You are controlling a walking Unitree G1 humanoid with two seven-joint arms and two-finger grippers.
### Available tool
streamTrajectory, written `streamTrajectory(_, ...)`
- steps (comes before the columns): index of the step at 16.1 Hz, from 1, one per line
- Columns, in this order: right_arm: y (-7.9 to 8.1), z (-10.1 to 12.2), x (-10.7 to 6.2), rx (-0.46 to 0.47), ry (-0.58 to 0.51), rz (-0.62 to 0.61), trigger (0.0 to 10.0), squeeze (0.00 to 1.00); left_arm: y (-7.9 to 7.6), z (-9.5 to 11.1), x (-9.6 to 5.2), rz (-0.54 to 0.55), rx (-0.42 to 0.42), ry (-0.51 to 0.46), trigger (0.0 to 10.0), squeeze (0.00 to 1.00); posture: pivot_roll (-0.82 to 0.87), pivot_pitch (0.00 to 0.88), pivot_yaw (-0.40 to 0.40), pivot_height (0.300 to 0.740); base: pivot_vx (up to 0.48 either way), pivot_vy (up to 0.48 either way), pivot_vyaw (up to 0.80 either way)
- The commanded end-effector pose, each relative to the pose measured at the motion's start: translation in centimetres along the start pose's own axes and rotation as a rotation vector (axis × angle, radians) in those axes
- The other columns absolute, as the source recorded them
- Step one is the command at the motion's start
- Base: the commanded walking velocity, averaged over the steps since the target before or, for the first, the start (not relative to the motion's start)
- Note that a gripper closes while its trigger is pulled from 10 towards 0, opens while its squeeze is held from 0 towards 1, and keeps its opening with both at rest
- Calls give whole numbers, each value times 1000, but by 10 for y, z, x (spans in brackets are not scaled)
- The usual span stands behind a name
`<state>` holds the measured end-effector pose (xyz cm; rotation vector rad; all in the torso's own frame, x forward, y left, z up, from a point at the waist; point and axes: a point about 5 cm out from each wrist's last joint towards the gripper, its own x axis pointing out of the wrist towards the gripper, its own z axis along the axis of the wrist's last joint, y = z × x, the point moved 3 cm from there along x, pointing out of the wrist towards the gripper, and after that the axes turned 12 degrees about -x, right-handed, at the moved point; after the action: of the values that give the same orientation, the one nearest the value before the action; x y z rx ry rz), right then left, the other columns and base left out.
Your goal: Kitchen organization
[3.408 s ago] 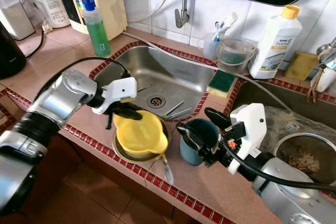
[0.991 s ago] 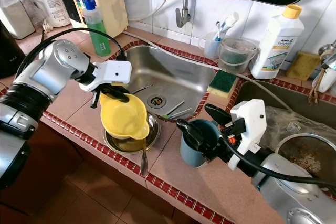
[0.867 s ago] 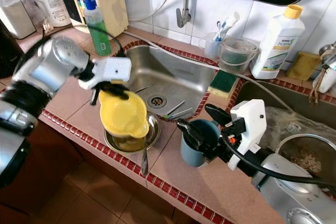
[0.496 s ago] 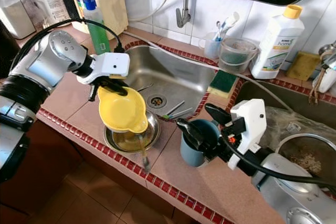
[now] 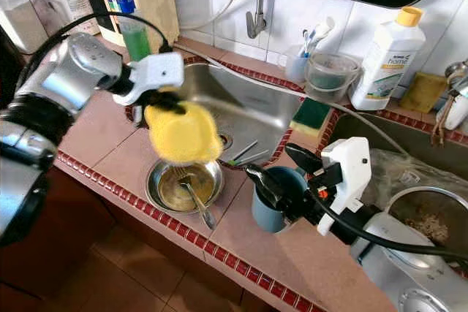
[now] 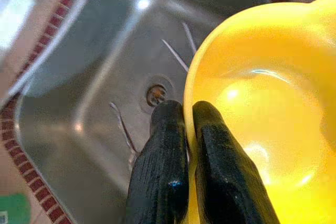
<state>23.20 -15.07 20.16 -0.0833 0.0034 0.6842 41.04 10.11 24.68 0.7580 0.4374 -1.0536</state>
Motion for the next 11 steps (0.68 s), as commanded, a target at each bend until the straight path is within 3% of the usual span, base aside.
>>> streamTrajectory(1, -2, 1, -1, -9, -3, -10, 10000, 0, 8, 9, -6, 52, -27, -43, 10000, 0, -164, 12, 52, 740, 0, 0, 0)
streamTrajectory(6, -7, 6, -2, -13, -33, -56, 10000, 0, 18, 20, 9, 214, -192, -175, 10000, 0, -194, 0, 63, 740, 0, 0, 0)
streamTrajectory(11, -12, 11, -13, -20, -43, -122, 10000, 0, 18, 15, 29, 347, -365, -256, 10000, 0, -260, 0, 92, 740, 0, 0, 0)
